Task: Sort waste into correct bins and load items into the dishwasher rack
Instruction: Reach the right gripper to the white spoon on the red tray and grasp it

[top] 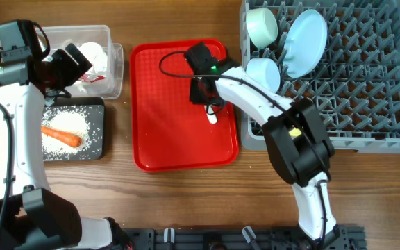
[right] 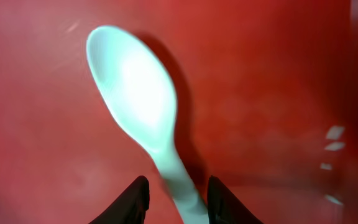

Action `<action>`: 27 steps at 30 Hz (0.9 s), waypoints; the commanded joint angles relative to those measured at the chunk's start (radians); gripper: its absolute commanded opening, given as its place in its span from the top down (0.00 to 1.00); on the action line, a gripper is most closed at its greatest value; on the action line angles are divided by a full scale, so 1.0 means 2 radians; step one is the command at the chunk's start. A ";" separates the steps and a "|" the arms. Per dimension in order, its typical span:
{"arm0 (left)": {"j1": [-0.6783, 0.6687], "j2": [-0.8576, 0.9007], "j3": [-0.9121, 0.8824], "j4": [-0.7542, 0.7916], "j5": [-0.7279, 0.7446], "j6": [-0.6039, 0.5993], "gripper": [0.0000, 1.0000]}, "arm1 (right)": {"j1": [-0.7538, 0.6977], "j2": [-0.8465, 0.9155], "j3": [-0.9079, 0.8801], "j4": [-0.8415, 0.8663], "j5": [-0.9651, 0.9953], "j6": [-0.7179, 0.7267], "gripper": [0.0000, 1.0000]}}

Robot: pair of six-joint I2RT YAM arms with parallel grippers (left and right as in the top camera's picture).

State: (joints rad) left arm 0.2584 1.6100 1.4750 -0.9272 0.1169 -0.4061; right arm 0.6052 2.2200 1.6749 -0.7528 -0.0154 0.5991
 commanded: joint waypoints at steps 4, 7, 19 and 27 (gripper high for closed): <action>0.003 0.003 0.005 0.000 -0.003 -0.001 0.00 | 0.020 0.013 0.000 0.014 -0.016 -0.053 0.69; 0.003 0.003 0.005 0.000 -0.003 -0.001 0.00 | 0.020 0.016 0.000 0.027 -0.058 -0.099 0.69; 0.003 0.003 0.005 0.000 -0.003 -0.001 0.00 | 0.039 0.016 0.001 0.024 -0.074 -0.163 0.49; 0.003 0.003 0.005 0.000 -0.003 -0.001 0.00 | 0.052 0.018 0.003 0.035 -0.003 -0.311 0.44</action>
State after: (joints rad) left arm 0.2584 1.6100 1.4750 -0.9276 0.1173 -0.4061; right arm 0.7120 2.2246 1.6749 -0.6941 -0.0731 0.1070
